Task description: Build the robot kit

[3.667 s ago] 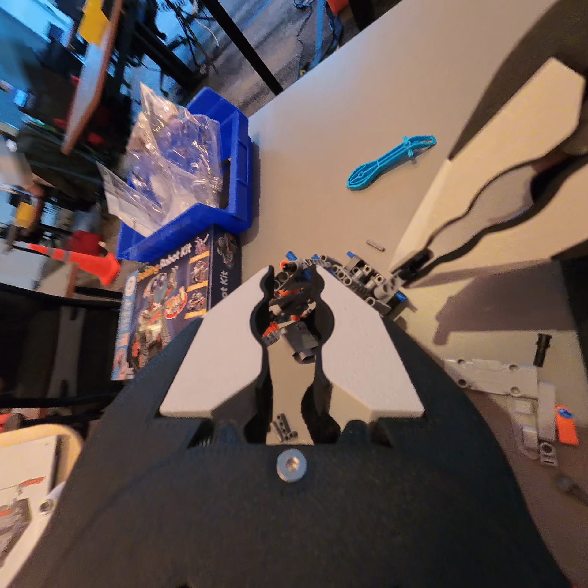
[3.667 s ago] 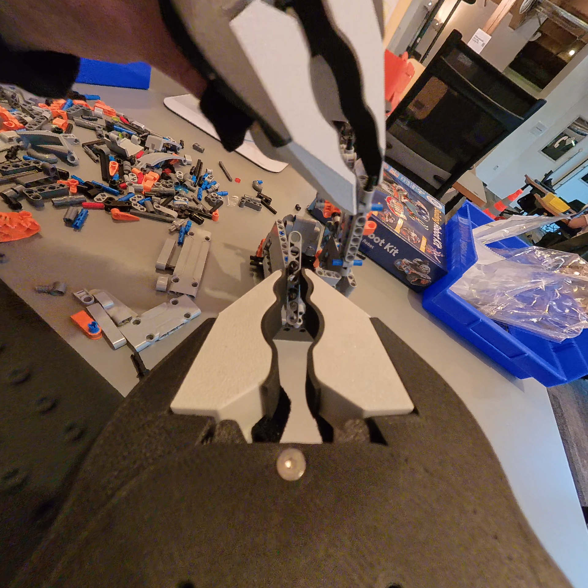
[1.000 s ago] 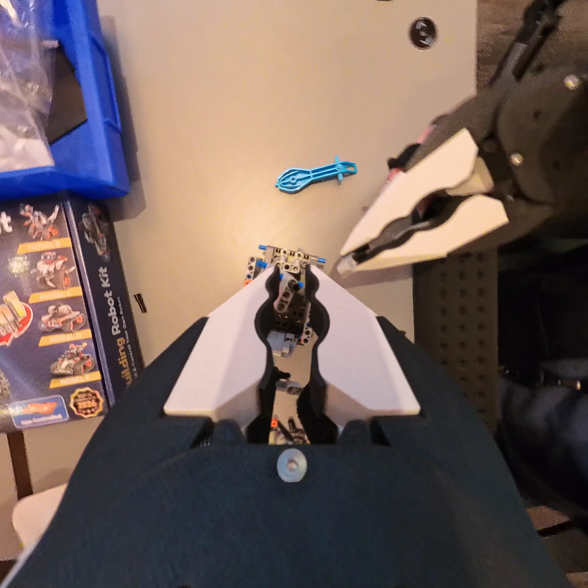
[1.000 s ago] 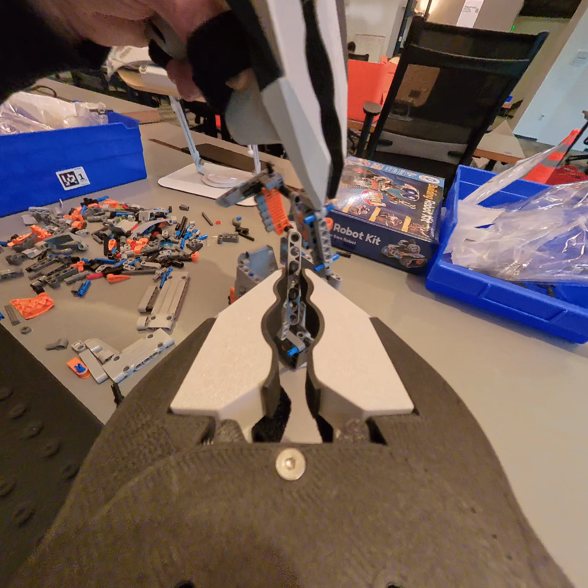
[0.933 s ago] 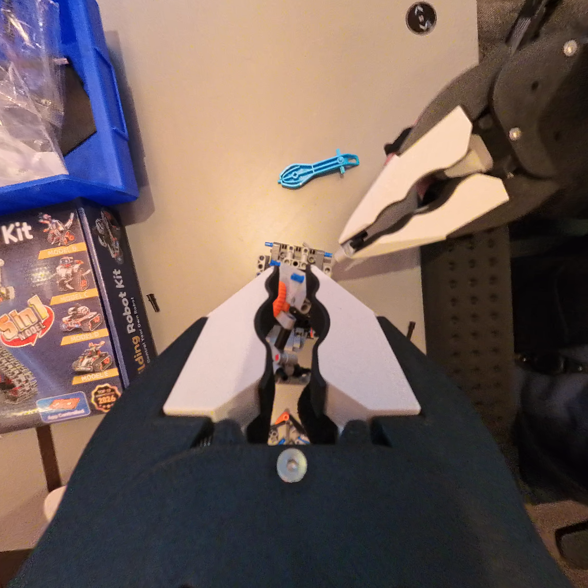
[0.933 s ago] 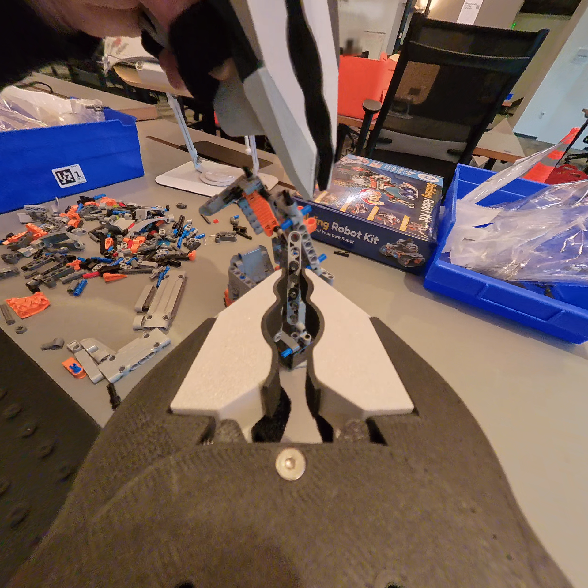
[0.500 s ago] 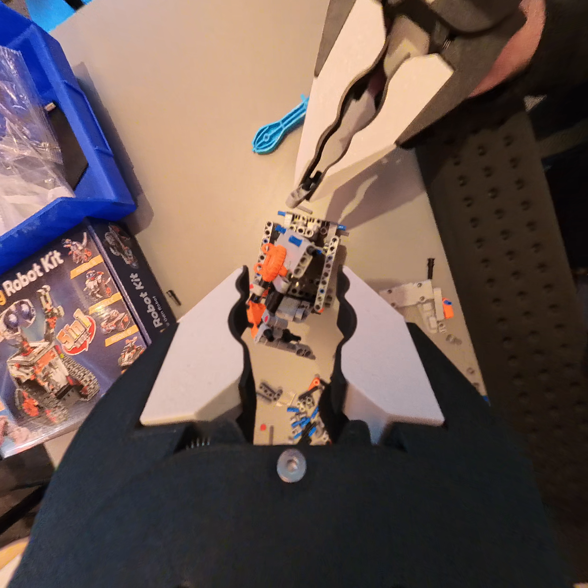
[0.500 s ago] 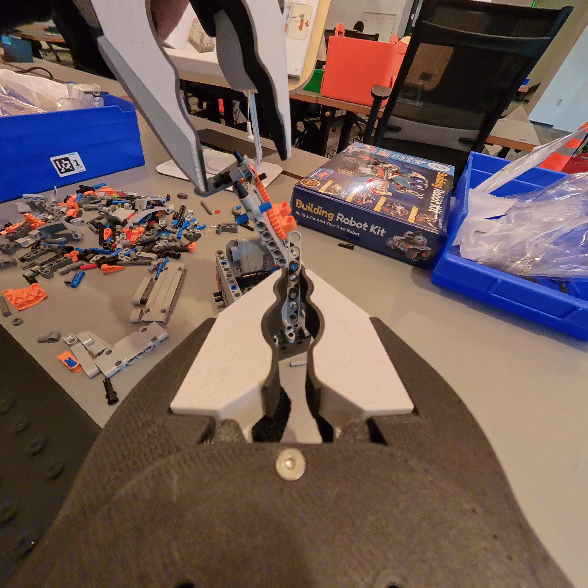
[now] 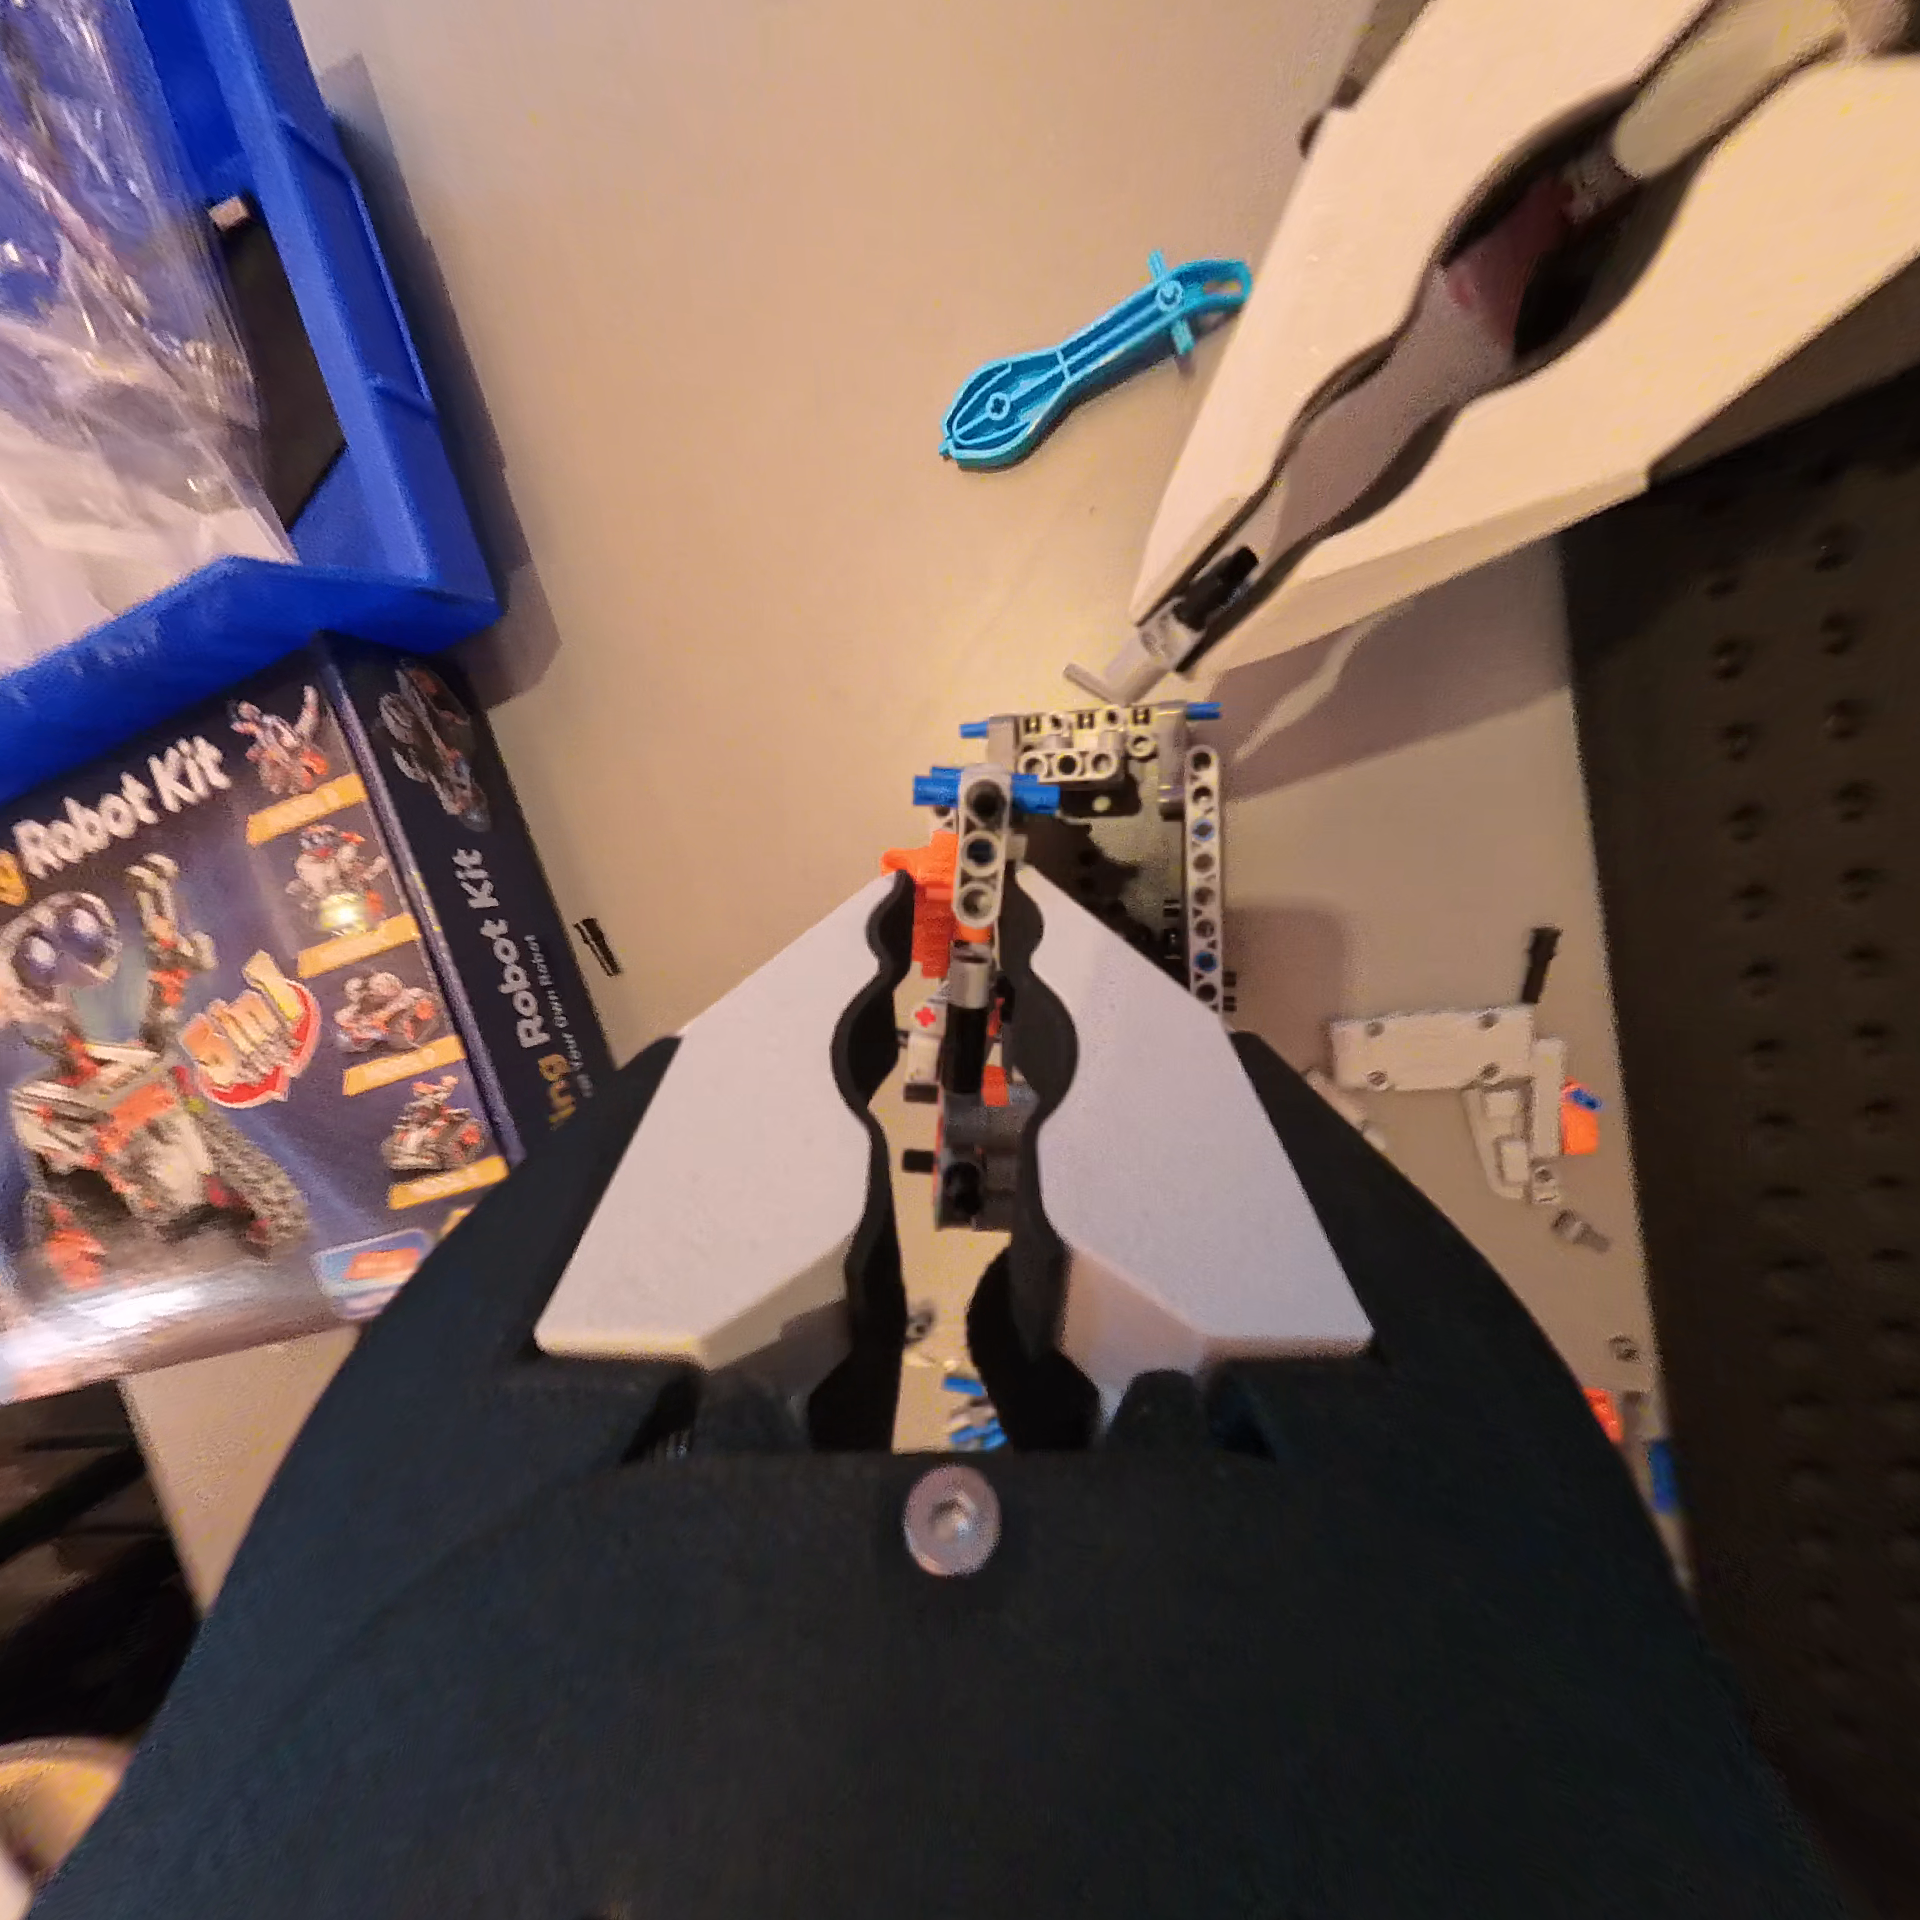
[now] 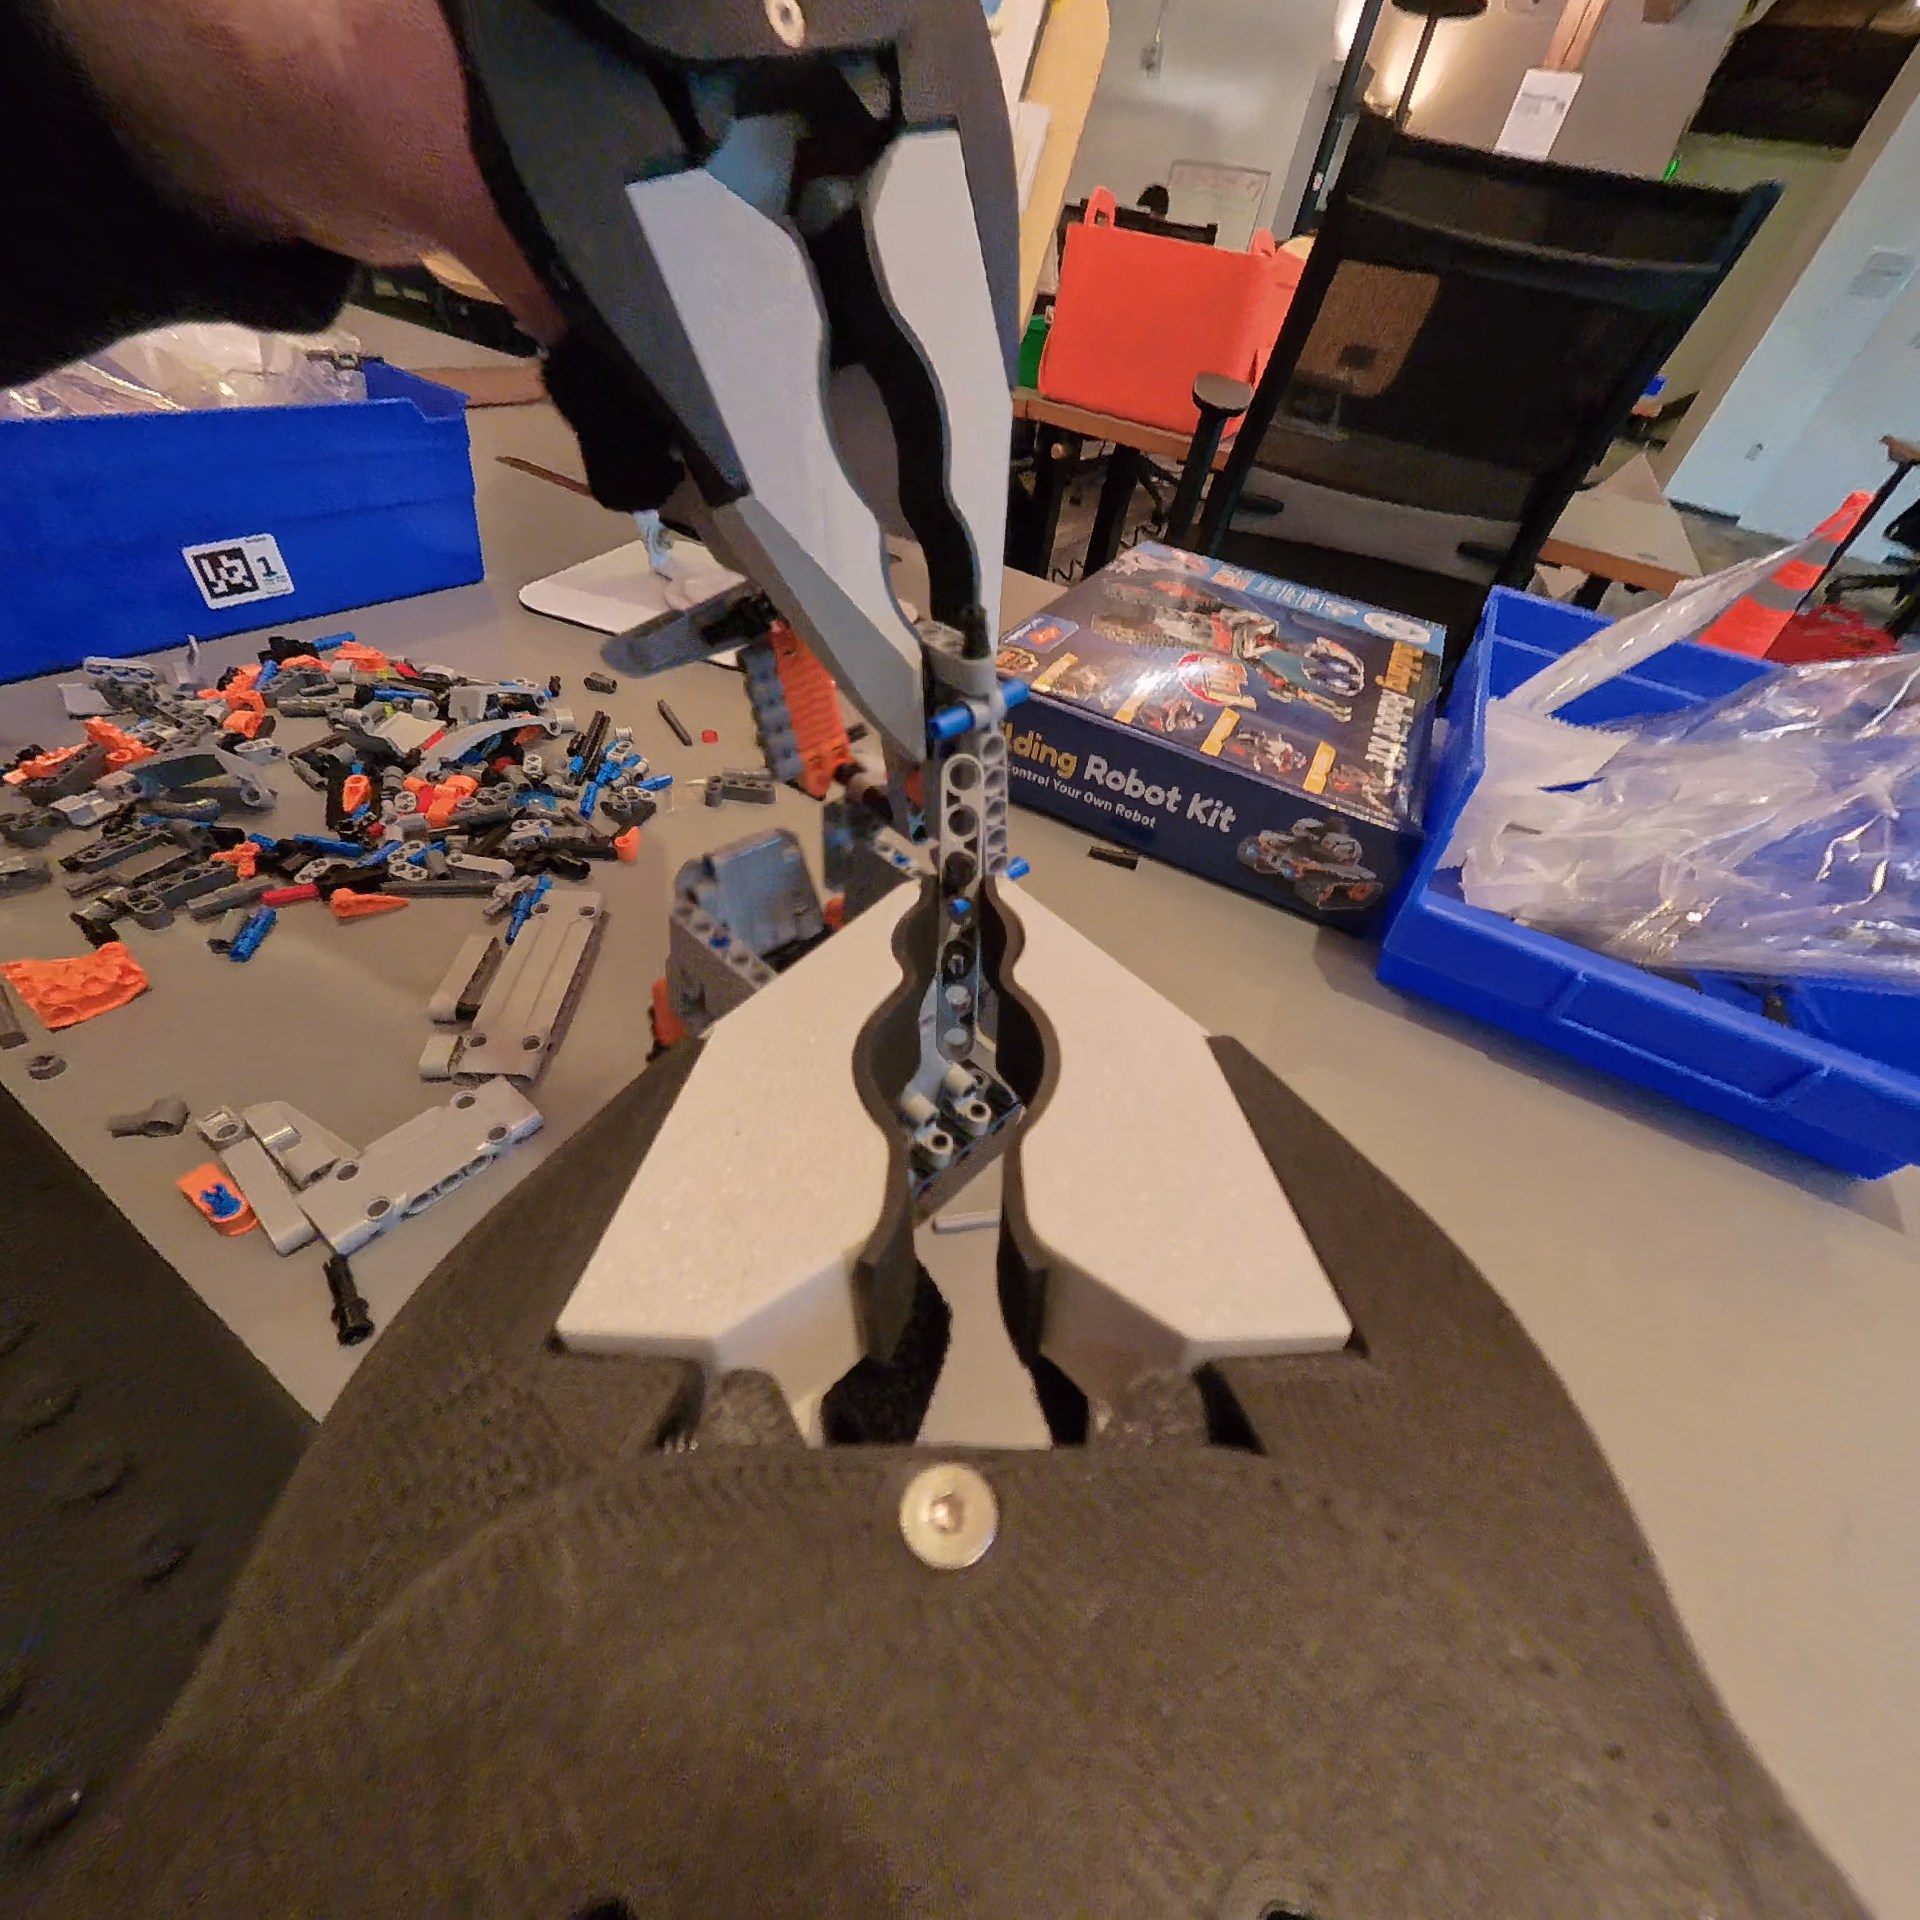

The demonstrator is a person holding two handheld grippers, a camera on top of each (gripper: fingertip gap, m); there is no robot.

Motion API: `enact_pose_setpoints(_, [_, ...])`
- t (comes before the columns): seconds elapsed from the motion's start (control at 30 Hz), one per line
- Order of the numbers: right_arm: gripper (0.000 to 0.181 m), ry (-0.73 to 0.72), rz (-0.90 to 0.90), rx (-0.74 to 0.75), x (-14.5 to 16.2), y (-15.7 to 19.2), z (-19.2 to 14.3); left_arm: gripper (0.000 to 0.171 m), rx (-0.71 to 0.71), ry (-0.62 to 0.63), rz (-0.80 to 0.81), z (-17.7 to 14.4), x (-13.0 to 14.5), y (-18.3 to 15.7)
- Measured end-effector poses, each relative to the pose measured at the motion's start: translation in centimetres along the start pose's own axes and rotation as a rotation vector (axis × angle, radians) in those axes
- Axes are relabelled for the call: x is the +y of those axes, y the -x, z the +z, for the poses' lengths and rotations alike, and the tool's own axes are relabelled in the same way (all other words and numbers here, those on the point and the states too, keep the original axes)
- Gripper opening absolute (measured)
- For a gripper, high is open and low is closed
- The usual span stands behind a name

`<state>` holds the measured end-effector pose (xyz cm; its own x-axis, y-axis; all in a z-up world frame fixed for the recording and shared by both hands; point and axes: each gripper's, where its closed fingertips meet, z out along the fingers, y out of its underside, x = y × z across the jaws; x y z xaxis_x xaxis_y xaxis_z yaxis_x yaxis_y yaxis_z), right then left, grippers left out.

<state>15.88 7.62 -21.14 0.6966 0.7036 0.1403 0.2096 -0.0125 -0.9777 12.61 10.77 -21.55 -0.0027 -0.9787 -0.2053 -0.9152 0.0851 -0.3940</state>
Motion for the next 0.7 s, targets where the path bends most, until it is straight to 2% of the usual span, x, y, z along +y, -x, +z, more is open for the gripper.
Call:
enact_pose_setpoints(0.13, [0.005, -0.015, -0.045, 0.014, -1.0, 0.0, 0.0, 0.013, 0.058, -0.027, -0.177, -0.1, -0.1, 0.0])
enact_pose_setpoints(0.37, [0.004, 0.005, 0.013, 0.000, -1.6, -0.8, 2.0, 0.013, 0.194, -0.061, -0.431, 0.1, -0.7, -0.9])
enact_pose_setpoints(0.5, [0.004, 0.013, 0.046, 0.002, -1.3, -1.2, 2.6, 0.013, 0.222, -0.093, -0.515, 0.3, -0.7, -0.2])
enact_pose_setpoints(0.7, [0.005, 0.001, 0.090, 0.003, -1.0, -1.4, 2.7, 0.013, 0.259, -0.121, -0.546, 0.4, -1.0, -0.2])
